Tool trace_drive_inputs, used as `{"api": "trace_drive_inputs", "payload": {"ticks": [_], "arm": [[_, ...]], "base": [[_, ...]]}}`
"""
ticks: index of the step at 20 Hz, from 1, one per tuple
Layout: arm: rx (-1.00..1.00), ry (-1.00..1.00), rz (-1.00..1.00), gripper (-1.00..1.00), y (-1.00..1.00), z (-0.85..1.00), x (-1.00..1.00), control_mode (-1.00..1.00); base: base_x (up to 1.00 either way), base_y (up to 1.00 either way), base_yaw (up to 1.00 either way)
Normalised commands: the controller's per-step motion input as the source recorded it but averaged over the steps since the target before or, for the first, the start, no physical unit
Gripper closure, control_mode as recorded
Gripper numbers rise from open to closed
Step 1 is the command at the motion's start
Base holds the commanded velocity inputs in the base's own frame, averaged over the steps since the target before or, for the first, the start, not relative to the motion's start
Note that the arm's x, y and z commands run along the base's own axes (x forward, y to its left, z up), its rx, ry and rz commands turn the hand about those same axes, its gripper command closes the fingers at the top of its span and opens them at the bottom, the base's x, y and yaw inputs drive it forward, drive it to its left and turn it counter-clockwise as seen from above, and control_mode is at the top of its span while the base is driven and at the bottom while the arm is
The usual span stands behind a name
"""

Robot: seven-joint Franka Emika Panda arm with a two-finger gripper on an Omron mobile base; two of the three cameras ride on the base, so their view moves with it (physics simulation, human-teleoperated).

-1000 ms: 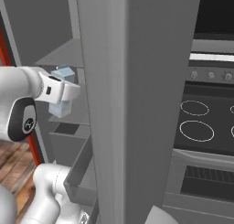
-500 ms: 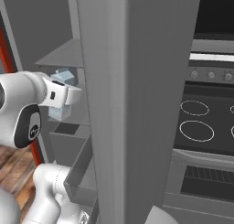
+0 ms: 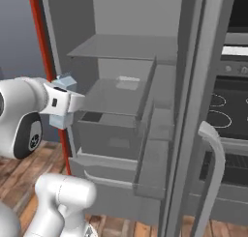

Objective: Take out the milk from the fridge and place it on the tray on the counter. Then take the sugar cube near the tray and place it in the tray.

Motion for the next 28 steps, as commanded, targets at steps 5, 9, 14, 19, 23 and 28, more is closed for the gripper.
{"api": "trace_drive_inputs", "payload": {"ticks": [5,9,14,19,23,28], "arm": [[0.0,0.0,0.0,1.0,0.0,0.0,0.0,1.0],[0.0,0.0,0.0,1.0,0.0,0.0,0.0,1.0],[0.0,0.0,0.0,1.0,0.0,0.0,0.0,1.0],[0.0,0.0,0.0,1.0,0.0,0.0,0.0,1.0],[0.0,0.0,0.0,1.0,0.0,0.0,0.0,1.0],[0.0,0.0,0.0,1.0,0.0,0.0,0.0,1.0]], "base": [[-1.0,0.42,0.0],[-1.0,0.49,0.0],[-0.85,0.73,0.06],[-0.55,0.65,0.24],[-0.32,0.52,0.55],[-0.19,0.26,0.91]]}}
